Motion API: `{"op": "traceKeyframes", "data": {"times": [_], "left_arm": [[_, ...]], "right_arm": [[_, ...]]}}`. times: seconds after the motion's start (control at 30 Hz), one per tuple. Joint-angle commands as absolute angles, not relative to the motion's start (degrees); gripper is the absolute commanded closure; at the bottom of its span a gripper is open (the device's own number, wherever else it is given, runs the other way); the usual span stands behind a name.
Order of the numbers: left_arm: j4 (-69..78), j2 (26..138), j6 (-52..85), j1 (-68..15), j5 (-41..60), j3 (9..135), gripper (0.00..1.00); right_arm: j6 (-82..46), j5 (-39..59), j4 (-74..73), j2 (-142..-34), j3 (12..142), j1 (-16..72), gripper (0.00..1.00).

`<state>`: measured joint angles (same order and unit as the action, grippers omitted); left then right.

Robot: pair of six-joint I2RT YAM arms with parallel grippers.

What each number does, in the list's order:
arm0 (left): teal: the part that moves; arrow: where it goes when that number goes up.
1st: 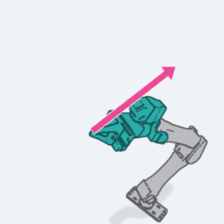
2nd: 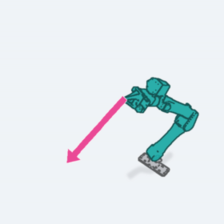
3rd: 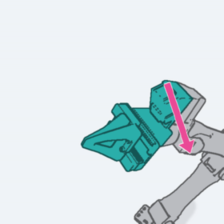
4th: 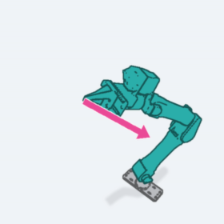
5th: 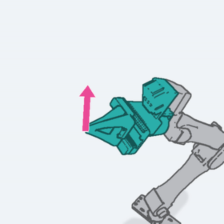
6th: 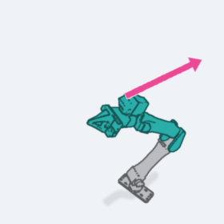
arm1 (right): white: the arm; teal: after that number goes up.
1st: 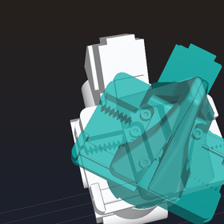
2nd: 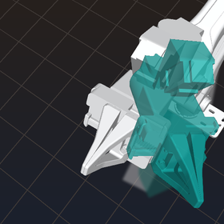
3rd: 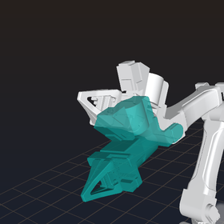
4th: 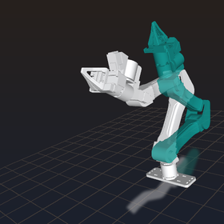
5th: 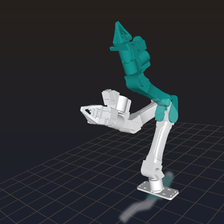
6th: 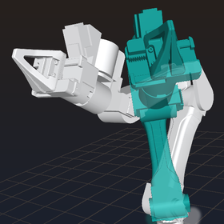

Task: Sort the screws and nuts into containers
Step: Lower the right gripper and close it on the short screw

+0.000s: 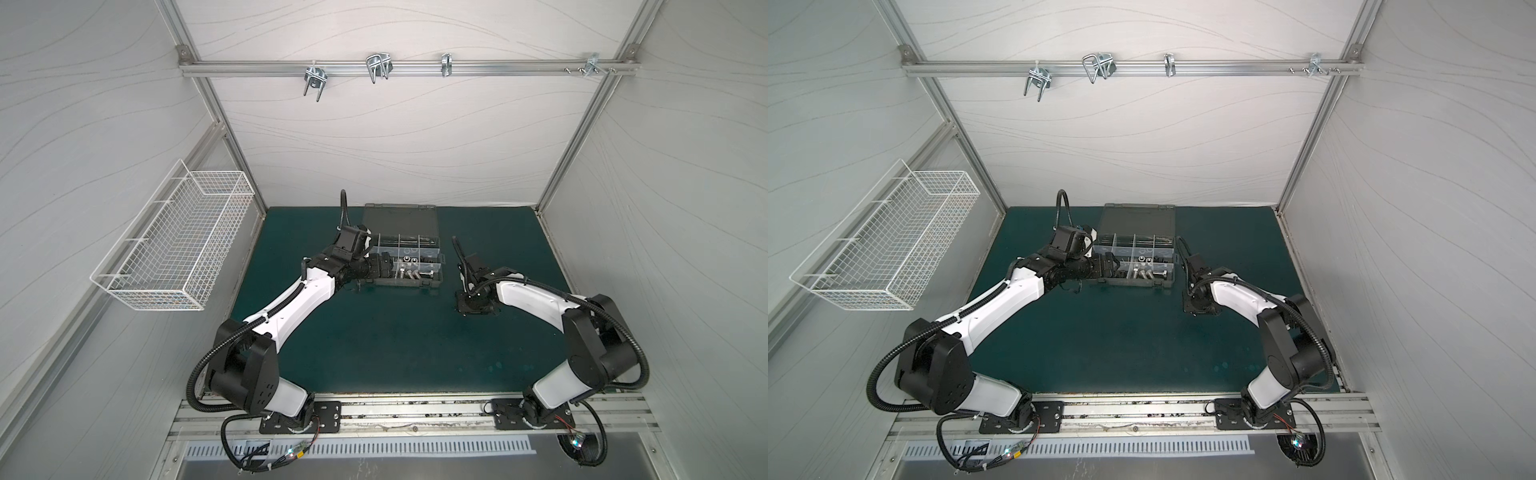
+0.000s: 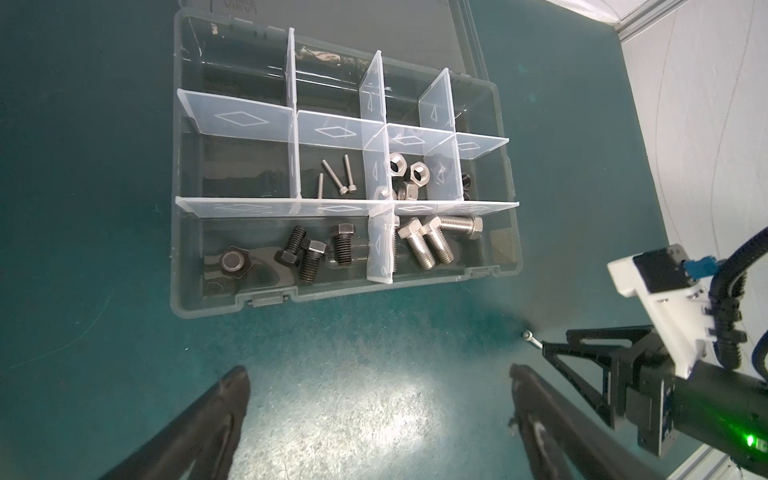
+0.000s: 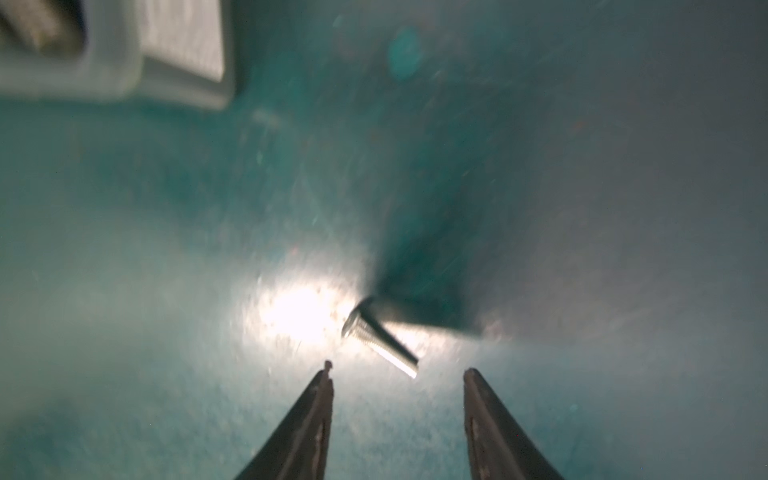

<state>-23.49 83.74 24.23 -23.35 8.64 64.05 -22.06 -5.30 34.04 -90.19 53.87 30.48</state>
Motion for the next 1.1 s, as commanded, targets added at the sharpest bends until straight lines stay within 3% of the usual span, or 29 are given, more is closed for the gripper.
{"op": "traceKeyframes", "data": {"times": [0.0,0.37,0.67,0.93,1.07], "left_arm": [[-21.91,83.48,24.66,-23.20,8.85,63.72,0.01],[-22.36,82.93,24.54,-23.20,8.07,63.88,0.01],[-22.39,82.93,24.54,-23.20,8.06,63.86,0.01],[-22.72,82.88,24.52,-23.20,7.98,63.83,0.01],[-22.68,82.88,24.61,-23.20,7.96,63.81,0.01]], "right_arm": [[-18.95,-6.58,37.59,-92.08,55.92,31.93,0.44],[-18.02,-7.78,37.65,-99.89,59.30,32.35,0.44],[-19.60,-8.67,38.80,-100.56,59.37,31.93,0.57],[-20.56,-2.86,37.80,-98.44,57.40,29.79,0.60],[-20.78,-2.70,37.88,-98.08,56.82,29.66,0.68]]}}
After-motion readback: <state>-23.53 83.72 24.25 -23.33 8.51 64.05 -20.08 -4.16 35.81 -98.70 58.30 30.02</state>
